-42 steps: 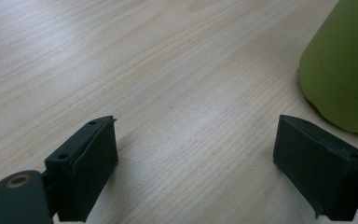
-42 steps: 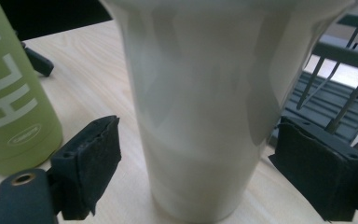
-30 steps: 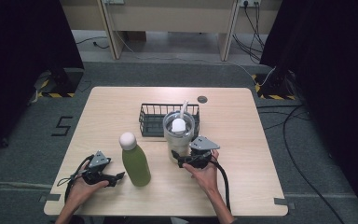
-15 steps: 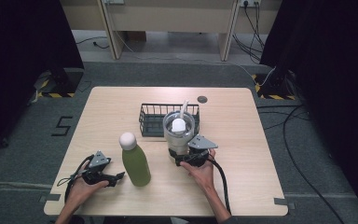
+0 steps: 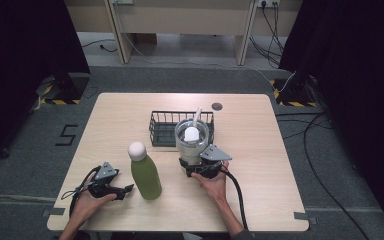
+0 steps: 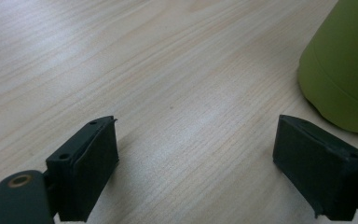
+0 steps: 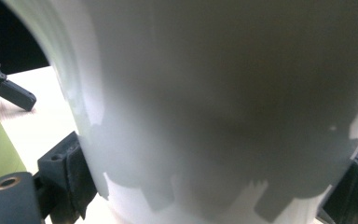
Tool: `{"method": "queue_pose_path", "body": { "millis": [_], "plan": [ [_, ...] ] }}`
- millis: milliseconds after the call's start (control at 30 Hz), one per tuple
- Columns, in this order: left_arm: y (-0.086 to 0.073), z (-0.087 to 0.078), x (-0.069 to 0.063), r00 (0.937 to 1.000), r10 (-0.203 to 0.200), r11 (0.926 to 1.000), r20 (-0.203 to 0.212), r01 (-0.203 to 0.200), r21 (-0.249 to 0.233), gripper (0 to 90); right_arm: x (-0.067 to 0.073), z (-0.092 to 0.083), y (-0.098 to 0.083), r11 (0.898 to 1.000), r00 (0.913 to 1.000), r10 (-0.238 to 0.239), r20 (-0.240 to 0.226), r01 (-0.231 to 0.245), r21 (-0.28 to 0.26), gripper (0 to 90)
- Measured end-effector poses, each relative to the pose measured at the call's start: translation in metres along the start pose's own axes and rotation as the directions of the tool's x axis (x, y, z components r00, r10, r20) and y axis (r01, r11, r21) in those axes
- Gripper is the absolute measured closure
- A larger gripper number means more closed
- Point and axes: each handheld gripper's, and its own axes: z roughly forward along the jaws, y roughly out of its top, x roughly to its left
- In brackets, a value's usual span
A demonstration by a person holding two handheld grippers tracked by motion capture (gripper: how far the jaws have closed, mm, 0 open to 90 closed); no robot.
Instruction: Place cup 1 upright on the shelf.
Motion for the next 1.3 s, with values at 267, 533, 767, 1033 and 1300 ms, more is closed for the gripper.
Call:
{"method": "queue_pose_path", "body": {
  "millis": [267, 533, 767, 1033, 1300],
  "plan": [
    [0.0, 0.0, 0.0, 1.0, 0.0, 1.0, 0.0, 0.0, 0.0, 13.1, 0.001, 0.0, -0.004, 0.999, 1.0, -0.005, 0.007, 0.005, -0.035, 10.9],
    [0.0, 0.0, 0.0, 1.0, 0.001, 1.0, 0.0, -0.001, 0.001, 13.1, 0.0, 0.0, -0.004, 0.999, 1.0, 0.0, 0.007, 0.0, -0.041, 11.2],
    [0.0, 0.0, 0.0, 1.0, -0.001, 1.0, 0.001, 0.001, -0.001, 13.2, -0.001, -0.002, -0.004, 0.999, 0.9999, 0.014, 0.0, -0.014, -0.049, 11.3],
    [0.0, 0.0, 0.0, 1.0, -0.001, 1.0, 0.001, 0.001, -0.001, 13.2, 0.002, -0.002, -0.002, 0.999, 1.0, -0.003, -0.007, 0.003, -0.04, 11.3],
    [0.0, 0.0, 0.0, 1.0, -0.001, 1.0, 0.001, 0.001, 0.0, 13.2, 0.002, -0.003, 0.006, 0.999, 1.0, -0.001, -0.008, 0.001, -0.052, 11.3]
  ]
}}
